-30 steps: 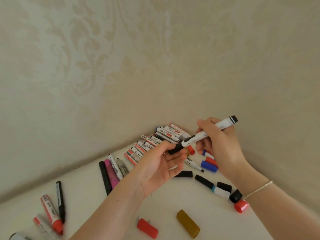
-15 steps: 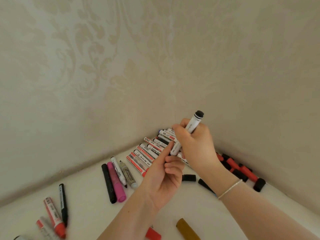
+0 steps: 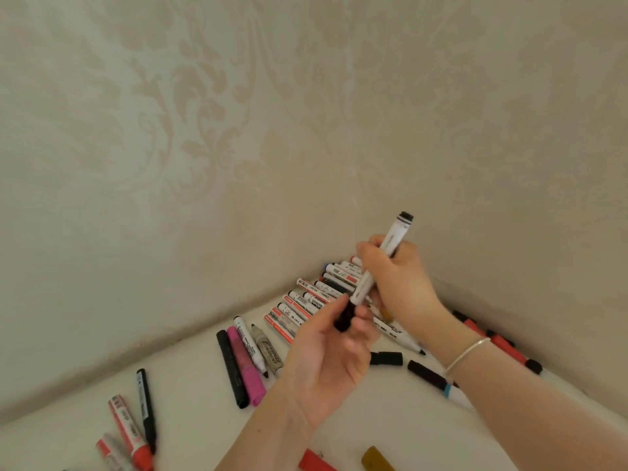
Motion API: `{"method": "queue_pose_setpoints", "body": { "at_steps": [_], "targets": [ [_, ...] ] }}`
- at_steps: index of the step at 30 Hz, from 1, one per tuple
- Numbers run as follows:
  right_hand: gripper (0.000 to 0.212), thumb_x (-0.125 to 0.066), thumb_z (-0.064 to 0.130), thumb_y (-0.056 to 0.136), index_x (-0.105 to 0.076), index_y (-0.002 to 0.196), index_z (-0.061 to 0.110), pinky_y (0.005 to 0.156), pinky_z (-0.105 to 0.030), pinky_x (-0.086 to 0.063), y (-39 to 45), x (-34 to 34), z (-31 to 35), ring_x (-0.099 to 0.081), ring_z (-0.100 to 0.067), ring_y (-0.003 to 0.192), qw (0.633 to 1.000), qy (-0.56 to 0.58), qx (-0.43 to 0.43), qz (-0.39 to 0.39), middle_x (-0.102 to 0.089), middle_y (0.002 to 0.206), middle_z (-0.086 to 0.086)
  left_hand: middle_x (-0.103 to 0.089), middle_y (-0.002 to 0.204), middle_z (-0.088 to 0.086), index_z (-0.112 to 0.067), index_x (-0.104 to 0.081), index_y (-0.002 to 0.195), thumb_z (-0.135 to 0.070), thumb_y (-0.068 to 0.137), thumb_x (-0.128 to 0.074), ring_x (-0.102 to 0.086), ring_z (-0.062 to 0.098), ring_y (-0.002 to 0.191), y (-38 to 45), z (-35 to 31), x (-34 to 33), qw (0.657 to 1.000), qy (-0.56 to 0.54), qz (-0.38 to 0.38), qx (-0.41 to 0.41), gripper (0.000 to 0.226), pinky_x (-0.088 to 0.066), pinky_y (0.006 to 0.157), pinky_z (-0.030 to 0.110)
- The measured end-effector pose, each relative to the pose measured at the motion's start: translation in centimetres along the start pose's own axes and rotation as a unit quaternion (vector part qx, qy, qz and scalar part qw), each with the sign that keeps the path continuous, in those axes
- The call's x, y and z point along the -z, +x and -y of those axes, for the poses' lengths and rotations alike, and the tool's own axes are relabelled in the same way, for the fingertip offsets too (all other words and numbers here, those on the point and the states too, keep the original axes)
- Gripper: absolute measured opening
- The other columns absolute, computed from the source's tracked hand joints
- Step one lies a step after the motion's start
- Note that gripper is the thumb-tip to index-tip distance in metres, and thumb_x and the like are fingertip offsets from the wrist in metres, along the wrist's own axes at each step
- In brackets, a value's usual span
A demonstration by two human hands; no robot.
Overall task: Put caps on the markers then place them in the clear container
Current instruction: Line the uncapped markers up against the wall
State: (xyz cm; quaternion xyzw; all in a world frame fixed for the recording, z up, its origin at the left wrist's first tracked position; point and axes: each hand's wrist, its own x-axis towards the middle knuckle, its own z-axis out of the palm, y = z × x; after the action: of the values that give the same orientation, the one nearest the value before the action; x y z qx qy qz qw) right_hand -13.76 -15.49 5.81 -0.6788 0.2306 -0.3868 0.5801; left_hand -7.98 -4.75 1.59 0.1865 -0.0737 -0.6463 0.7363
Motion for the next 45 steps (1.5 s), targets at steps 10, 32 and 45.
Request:
{"method": "queue_pose_setpoints", "body": {
  "at_steps": [10, 32, 45],
  "targets": [
    [0.030, -0.054, 0.020, 0.088, -0.045, 0.062, 0.010, 0.037, -0.023, -0.035, 1.0, 1.7, 0.7, -0.040, -0.015, 0.035, 0.994, -0.041, -0.094, -0.041, -0.044, 0.045, -0.001, -0.059, 0.072, -0.001, -0.011, -0.074, 0.092, -0.030, 0.085, -0.057, -0.045, 0.005, 0.057, 0.5, 1.5, -0.5, 0.910, 0.383, -0.028, -0.154, 0.026, -0.041, 0.050, 0.017],
    [0.005, -0.054, 0.022, 0.090, -0.057, 0.093, 0.021, 0.054, -0.026, -0.043, -0.3, -2.0, -1.0, -0.052, -0.015, 0.062, 0.933, -0.323, -0.004, 0.157, -0.057, 0.075, 0.000, -0.062, 0.074, -0.001, -0.044, -0.034, 0.136, -0.027, 0.087, -0.067, -0.057, 0.010, 0.059, -5.4, -6.4, 1.9, 0.591, 0.738, -0.282, -0.164, 0.061, -0.050, 0.060, 0.021],
    [0.031, -0.045, -0.004, 0.082, -0.063, 0.078, 0.021, 0.053, -0.019, -0.042, -0.6, -6.3, -3.8, -0.056, -0.012, 0.068, 0.888, -0.385, -0.022, 0.250, -0.059, 0.090, 0.004, -0.064, 0.079, 0.003, -0.012, -0.056, 0.103, -0.022, 0.089, -0.061, -0.060, 0.016, 0.071, -8.0, -10.5, 5.4, 0.437, 0.825, -0.351, 0.069, 0.018, -0.046, 0.065, 0.025]
  ]
}}
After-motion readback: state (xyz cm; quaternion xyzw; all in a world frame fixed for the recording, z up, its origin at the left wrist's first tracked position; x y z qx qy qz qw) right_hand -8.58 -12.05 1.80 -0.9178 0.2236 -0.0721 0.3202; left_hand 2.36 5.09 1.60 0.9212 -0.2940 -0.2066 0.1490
